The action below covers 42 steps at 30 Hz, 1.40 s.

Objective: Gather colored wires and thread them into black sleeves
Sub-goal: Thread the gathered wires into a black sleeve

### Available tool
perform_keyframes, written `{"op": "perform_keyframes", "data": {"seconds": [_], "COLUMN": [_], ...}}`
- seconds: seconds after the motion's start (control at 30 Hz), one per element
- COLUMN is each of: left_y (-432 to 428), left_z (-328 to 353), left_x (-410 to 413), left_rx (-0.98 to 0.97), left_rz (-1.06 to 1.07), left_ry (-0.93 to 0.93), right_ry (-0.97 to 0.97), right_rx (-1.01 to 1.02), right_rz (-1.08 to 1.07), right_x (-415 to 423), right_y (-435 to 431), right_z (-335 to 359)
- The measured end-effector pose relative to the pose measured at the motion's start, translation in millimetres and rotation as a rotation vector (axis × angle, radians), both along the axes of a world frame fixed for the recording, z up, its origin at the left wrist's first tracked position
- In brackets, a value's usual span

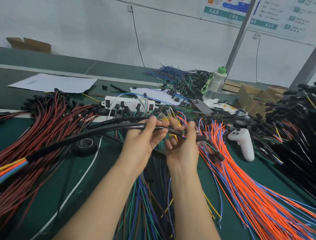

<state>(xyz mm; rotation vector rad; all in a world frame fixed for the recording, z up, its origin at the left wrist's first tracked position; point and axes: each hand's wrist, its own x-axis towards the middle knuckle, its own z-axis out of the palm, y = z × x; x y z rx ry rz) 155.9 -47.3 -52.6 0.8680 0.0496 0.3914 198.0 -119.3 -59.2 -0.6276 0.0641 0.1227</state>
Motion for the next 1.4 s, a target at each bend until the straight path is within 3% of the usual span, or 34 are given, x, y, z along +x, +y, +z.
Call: {"op": "perform_keyframes", "data": {"seconds": [0.17, 0.33, 0.57, 0.67, 0.73, 0.83, 0.93, 0.97, 1.03, 1.1, 1.2, 1.27, 1.33, 1.4], "left_y": [4, 9, 3, 9, 20, 33, 22, 8, -23, -58, -111, -155, -205, -257], "left_z": [6, 4, 3, 18, 32, 61, 100, 110, 128, 146, 190, 218, 239, 249], "left_x": [5, 4, 7, 6, -2, -19, -16, -8, 13, 35, 64, 83, 100, 113], "left_rx": [-0.003, -0.055, 0.016, 0.099, 0.358, 1.146, 1.673, 1.799, 1.917, 1.744, 1.489, 1.209, 0.861, 0.567], "left_rz": [-0.023, -0.021, -0.052, -0.119, -0.221, -0.199, 0.206, 0.187, -0.074, -0.289, -0.137, -0.044, -0.058, -0.109], "left_ry": [-0.01, 0.019, 0.02, 0.121, 0.313, 0.481, 0.128, 0.033, -0.003, -0.042, -0.142, -0.213, -0.251, -0.236], "right_ry": [-0.003, 0.038, 0.024, 0.058, 0.069, 0.117, 0.108, 0.087, 0.023, -0.058, -0.191, -0.288, -0.405, -0.464], "right_rx": [0.052, 0.254, 0.09, 0.045, 0.118, 0.245, 0.229, 0.231, 0.265, 0.307, 0.22, -0.112, -0.643, -1.185], "right_rz": [0.085, 0.04, -0.044, 0.001, 0.015, -0.041, -0.09, -0.099, -0.113, -0.168, -0.291, -0.366, -0.511, -0.791], "right_x": [3, 5, 6, 5, 6, 14, 18, 19, 21, 21, 15, 7, 2, 5], "right_y": [-7, -18, -11, -12, -20, -44, -65, -72, -90, -117, -156, -177, -198, -227], "right_z": [1, -1, -3, -2, 3, 17, 42, 53, 76, 103, 138, 158, 177, 189]}}
